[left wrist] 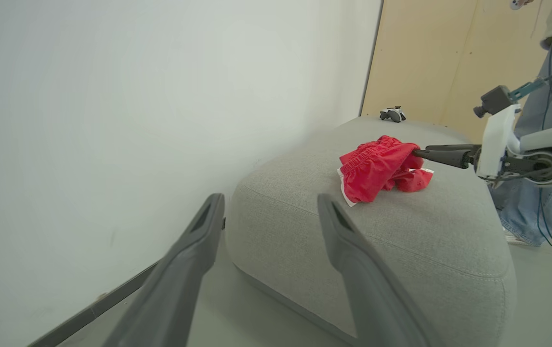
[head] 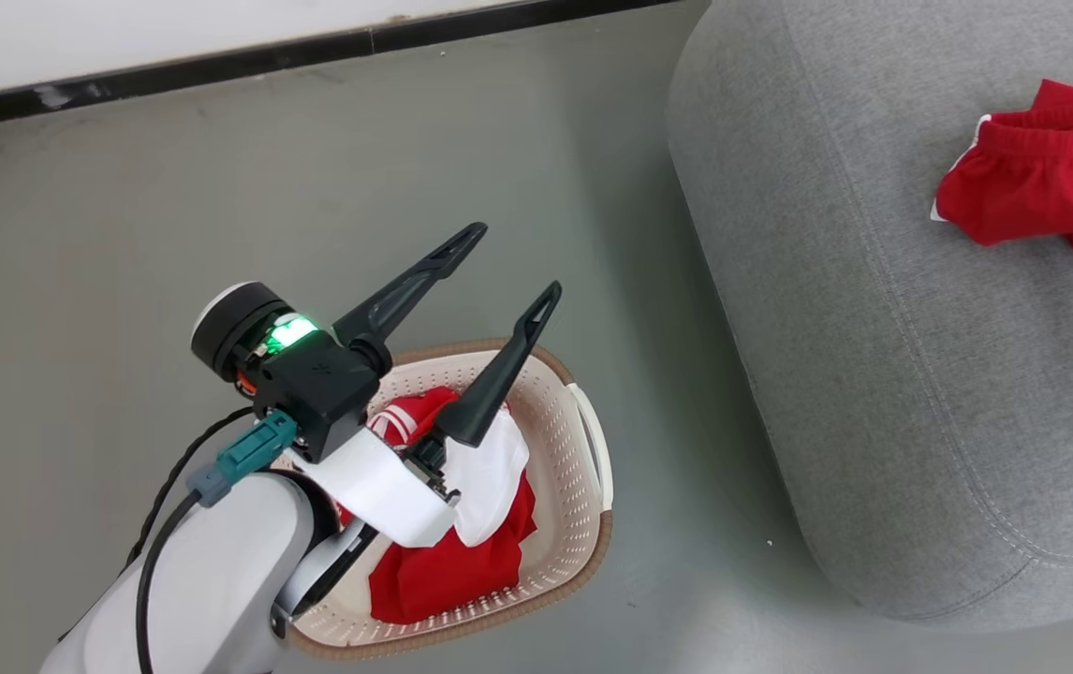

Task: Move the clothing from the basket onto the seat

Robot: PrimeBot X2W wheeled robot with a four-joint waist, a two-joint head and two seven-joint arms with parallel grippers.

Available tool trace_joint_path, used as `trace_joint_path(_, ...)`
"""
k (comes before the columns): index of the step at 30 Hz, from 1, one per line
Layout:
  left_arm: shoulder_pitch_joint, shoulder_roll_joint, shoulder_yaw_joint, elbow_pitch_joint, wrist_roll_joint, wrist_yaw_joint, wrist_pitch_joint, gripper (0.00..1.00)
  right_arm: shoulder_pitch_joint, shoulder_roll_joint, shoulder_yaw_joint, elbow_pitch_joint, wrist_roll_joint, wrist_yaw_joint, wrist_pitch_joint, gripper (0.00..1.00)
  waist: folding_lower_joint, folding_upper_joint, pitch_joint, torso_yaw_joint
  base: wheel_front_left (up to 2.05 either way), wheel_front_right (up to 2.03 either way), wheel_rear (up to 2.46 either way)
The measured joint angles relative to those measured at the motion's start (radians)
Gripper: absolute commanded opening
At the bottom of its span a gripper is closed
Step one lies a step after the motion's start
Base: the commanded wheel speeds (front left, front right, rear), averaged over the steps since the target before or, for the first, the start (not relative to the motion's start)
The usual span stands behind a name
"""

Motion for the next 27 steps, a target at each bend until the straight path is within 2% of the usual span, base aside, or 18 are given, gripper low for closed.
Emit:
trace_joint_path(16,0.072,0.008,0.038,0.044,-0.026,0.028,-0.026,1.00,0.062,0.014,0.056,-0.152,-0.056,0.000,0.000,1.00,0.0000,0.0000,-0.081,-0.016,0.00,0.00,0.00)
trace_joint_path(27,0.157,-0.003,0.086,0.056,-0.043,0.080,-0.038,1.00,0.025,0.038,0.064,-0.234,-0.147,0.000,-0.001,1.00,-0.0001,0.0000,-0.141,0.023,0.00,0.00,0.00)
